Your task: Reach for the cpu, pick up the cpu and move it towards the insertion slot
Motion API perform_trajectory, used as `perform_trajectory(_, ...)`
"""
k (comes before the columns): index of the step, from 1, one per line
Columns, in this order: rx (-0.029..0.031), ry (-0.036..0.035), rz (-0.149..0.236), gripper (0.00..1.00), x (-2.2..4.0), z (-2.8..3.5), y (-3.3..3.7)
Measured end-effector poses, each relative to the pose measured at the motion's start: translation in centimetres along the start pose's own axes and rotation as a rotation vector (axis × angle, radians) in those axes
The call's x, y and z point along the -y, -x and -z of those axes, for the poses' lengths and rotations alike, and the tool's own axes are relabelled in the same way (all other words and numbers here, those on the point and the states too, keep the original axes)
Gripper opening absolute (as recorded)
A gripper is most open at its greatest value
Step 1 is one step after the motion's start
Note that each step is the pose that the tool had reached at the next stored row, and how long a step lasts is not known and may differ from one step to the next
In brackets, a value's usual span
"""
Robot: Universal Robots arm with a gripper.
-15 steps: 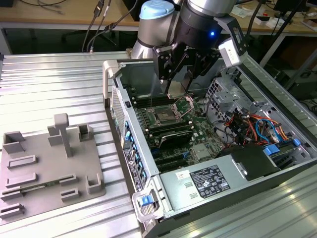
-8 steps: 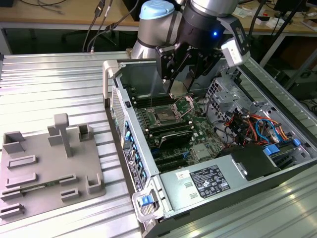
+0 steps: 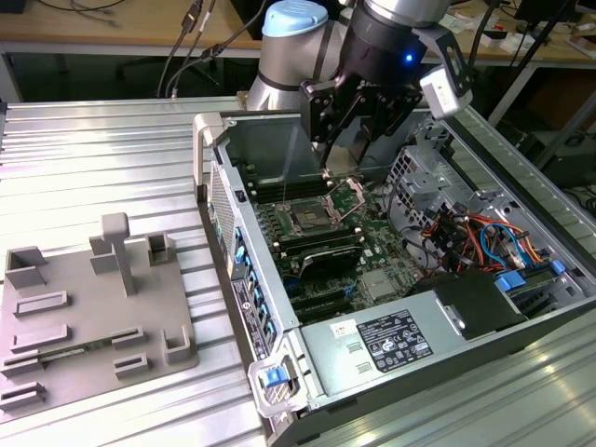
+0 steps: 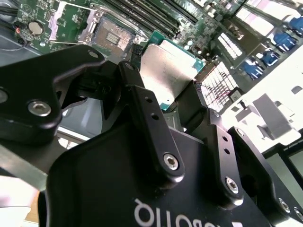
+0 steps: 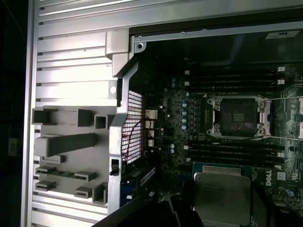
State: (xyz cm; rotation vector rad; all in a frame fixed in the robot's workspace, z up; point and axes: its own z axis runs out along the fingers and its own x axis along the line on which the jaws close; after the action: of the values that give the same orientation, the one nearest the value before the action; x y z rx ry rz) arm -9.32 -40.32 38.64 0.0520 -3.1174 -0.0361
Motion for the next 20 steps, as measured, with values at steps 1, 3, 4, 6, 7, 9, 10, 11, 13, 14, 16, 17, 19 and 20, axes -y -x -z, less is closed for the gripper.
perform_trajectory(1, 0.0000, 0.0000, 0.000, 0.55, -0.06, -0.01, 0.06)
perform_trajectory(3, 0.0000, 0.0001, 0.000, 0.55, -0.21, -0.03, 0.15)
perform_trajectory(4, 0.0000, 0.0001, 0.000, 0.55, -0.26, -0.04, 0.19)
perform_trajectory(6, 0.0000, 0.0001, 0.000, 0.55, -0.47, -0.07, 0.34)
perform_trajectory(7, 0.0001, 0.0001, 0.000, 0.55, -0.55, -0.08, 0.38)
perform_trajectory(9, 0.0001, 0.0001, 0.000, 0.55, -0.68, -0.09, 0.46)
perform_trajectory(10, 0.0001, 0.0001, 0.000, 0.55, -0.72, -0.10, 0.49)
perform_trajectory(11, 0.0000, 0.0001, 0.000, 0.55, -0.77, -0.11, 0.53)
perform_trajectory(13, 0.0000, 0.0001, 0.000, 0.55, -0.81, -0.11, 0.60)
perform_trajectory(14, 0.0000, 0.0001, 0.000, 0.55, -0.86, -0.12, 0.66)
perform_trajectory(16, 0.0000, 0.0001, 0.000, 0.55, -0.96, -0.13, 0.81)
perform_trajectory(17, 0.0000, 0.0000, 0.000, 0.55, -0.99, -0.13, 0.88)
perform_trajectory(19, 0.0000, 0.0001, 0.000, 0.55, -1.02, -0.14, 0.96)
perform_trajectory(20, 0.0000, 0.0001, 0.000, 0.55, -1.04, -0.14, 1.00)
